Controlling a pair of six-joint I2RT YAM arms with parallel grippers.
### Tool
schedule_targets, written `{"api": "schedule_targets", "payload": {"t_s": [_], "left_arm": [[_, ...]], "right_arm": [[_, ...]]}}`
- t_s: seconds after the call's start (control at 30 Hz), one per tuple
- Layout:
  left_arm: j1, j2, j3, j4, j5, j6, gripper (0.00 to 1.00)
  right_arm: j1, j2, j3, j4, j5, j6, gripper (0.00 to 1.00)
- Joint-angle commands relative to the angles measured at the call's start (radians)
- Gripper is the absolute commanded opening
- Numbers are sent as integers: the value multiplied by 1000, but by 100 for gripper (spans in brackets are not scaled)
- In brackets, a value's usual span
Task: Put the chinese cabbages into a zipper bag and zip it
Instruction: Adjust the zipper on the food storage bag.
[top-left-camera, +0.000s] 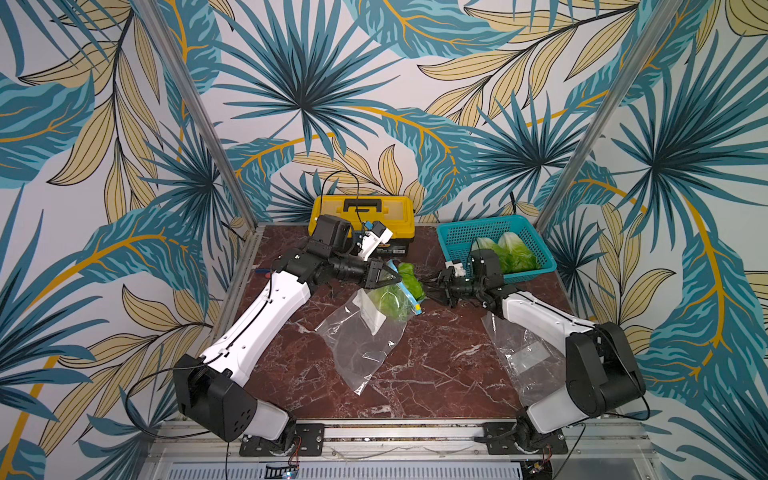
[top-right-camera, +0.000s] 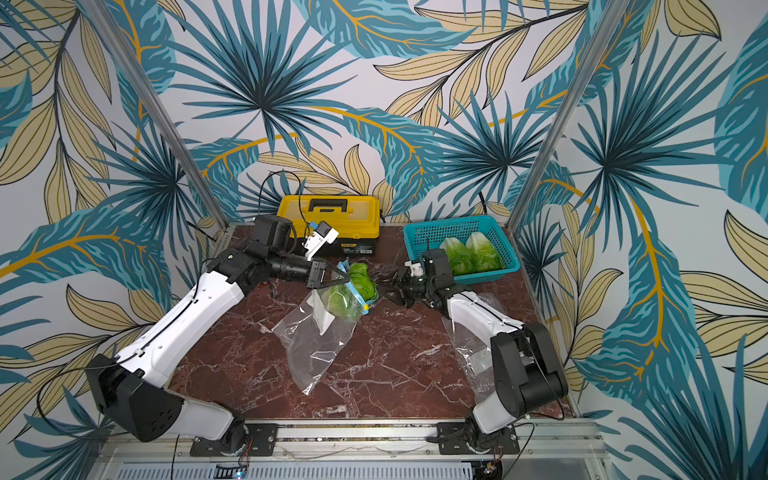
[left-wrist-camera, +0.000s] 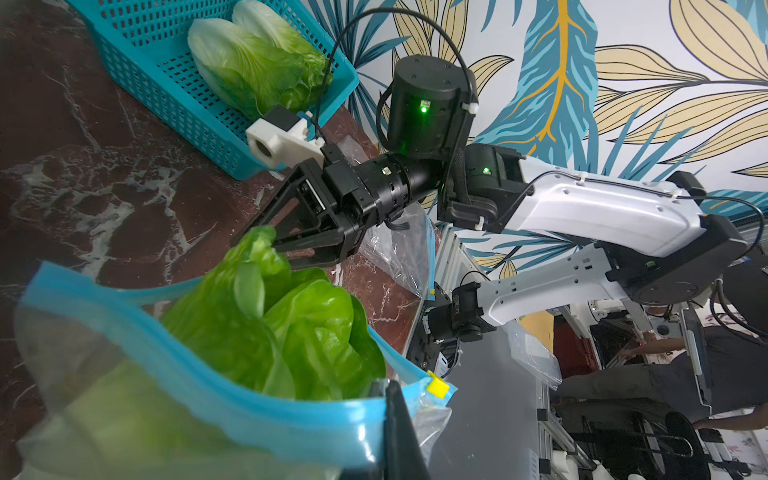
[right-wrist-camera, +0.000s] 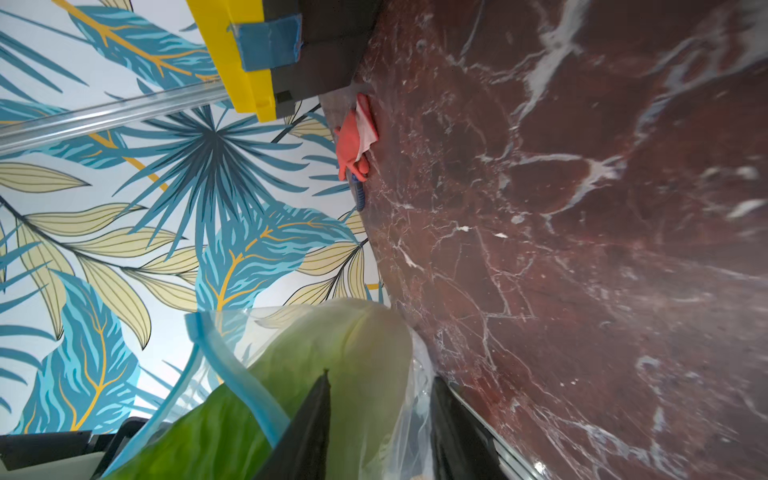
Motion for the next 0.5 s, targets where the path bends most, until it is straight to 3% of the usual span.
{"api": "schedule_targets", "payload": {"t_s": [0.0, 0.47], "left_arm": [[6, 4, 8, 11, 41, 28, 0], [2, 27, 29, 11, 63, 23, 0]], "right_arm": [[-16, -69, 17, -118, -52, -102, 40], [65, -7, 62, -147, -57, -123, 37]]}}
